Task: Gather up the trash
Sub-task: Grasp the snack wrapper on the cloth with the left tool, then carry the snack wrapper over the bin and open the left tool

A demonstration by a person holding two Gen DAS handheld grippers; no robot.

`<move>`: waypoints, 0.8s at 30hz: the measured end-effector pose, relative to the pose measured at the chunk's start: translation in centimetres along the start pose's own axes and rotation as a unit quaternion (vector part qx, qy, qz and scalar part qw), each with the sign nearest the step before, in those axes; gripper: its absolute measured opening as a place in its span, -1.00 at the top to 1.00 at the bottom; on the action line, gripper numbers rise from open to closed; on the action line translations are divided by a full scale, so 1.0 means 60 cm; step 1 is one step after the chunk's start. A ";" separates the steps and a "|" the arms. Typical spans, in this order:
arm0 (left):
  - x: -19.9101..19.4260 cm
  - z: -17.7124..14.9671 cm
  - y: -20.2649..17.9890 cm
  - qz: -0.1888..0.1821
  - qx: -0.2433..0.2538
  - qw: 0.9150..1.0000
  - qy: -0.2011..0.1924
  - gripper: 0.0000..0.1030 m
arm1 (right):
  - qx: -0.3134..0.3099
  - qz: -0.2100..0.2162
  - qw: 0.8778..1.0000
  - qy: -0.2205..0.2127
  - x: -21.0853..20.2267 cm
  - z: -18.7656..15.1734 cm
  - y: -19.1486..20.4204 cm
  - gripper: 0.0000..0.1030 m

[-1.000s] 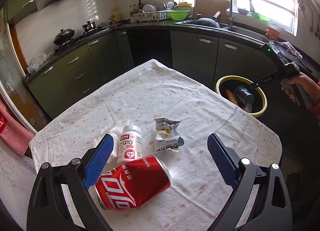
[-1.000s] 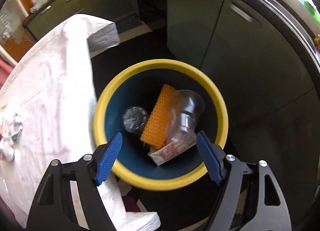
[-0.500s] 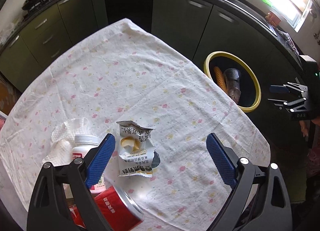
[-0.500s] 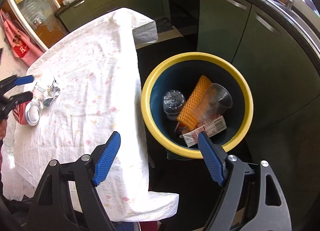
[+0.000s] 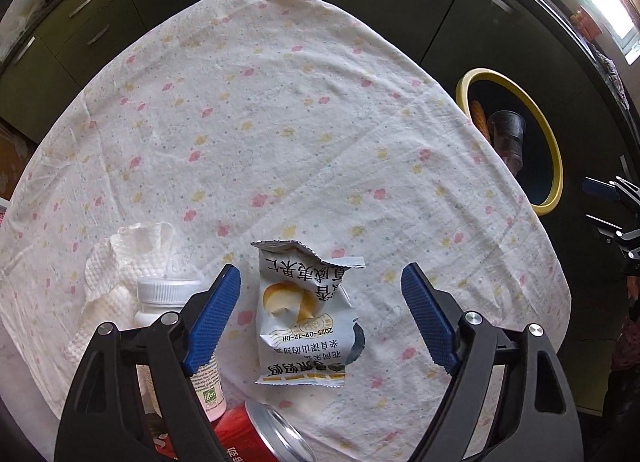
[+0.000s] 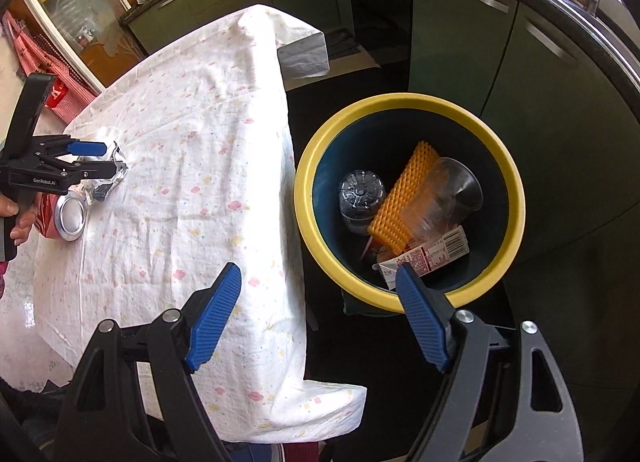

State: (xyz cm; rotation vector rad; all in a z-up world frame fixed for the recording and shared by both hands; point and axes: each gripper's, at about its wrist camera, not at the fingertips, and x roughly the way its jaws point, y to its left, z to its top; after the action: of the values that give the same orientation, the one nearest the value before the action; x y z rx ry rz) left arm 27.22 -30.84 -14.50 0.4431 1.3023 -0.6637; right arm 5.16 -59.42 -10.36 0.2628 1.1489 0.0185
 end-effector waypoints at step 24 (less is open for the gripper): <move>-0.020 -0.032 -0.021 0.017 0.022 1.000 0.012 0.19 | -0.001 0.012 1.000 0.000 -0.001 -0.010 -0.001 -0.46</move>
State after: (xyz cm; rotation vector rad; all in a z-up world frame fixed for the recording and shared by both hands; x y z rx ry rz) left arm 24.79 -30.29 -13.66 0.5095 1.3026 -0.6600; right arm 4.57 -59.36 -10.58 0.2739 1.1460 0.0411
